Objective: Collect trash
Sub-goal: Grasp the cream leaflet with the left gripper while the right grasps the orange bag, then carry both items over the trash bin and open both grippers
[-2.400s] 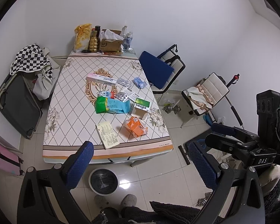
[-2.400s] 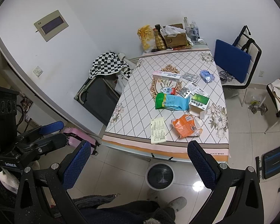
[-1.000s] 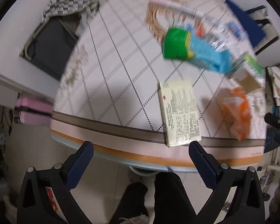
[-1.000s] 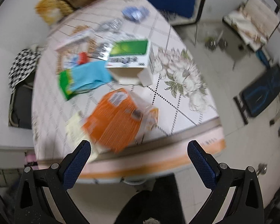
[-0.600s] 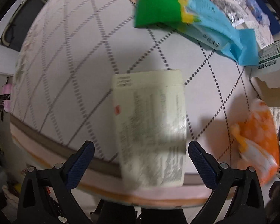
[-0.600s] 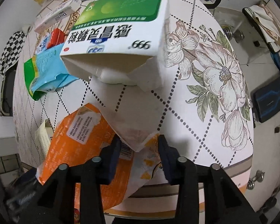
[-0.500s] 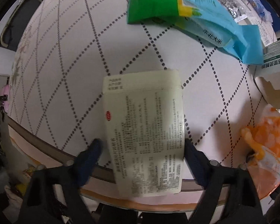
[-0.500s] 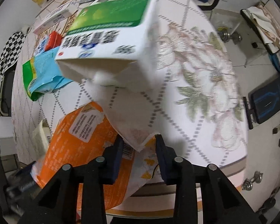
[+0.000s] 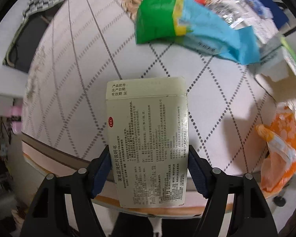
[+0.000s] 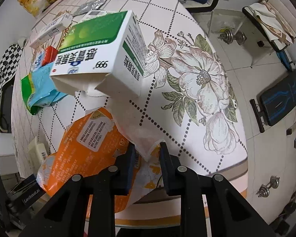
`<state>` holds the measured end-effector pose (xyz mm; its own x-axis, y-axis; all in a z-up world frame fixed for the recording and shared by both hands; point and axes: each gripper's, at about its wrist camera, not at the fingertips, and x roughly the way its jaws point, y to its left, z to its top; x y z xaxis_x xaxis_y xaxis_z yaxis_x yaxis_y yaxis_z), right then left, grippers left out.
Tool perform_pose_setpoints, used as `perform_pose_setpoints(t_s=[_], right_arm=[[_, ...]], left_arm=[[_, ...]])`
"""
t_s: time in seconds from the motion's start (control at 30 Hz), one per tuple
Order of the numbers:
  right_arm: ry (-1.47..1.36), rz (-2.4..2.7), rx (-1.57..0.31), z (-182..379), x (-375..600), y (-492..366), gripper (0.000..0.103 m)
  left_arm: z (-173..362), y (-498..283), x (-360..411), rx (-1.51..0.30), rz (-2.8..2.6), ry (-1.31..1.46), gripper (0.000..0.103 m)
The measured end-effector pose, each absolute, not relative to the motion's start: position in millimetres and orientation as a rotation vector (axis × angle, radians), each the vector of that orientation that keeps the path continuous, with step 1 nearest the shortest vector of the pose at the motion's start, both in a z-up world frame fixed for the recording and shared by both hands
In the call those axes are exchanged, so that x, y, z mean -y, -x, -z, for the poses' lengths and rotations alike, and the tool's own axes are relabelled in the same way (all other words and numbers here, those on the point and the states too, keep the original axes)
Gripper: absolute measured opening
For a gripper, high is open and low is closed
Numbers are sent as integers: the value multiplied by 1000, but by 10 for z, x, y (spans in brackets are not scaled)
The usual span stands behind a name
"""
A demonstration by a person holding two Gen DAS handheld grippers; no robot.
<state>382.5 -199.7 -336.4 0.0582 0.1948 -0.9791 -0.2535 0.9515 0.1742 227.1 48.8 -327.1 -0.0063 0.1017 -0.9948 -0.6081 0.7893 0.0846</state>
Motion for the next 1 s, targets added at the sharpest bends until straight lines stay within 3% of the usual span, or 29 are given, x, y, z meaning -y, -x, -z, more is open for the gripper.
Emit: perform_pose_setpoints(t_s=[0.23,0.63,0.8,1.0], right_arm=[[0,-334,-1419,3072,2085,-3450,22],[-71,-295,-1346,2651,2335,-1907,22],[-76,-250,-1418,2955,2502,-1195,22],[-37,-181,-1552,3728,2628,-759,22]], left_arm=[[2661,-1946,-158,-1357,-533,316,70],[2464,-690,-11,-1236,-365,293,70],[2861,-303,101,-1325,-303,312,70],[3813,-43,96,-1465,-294,411,70]])
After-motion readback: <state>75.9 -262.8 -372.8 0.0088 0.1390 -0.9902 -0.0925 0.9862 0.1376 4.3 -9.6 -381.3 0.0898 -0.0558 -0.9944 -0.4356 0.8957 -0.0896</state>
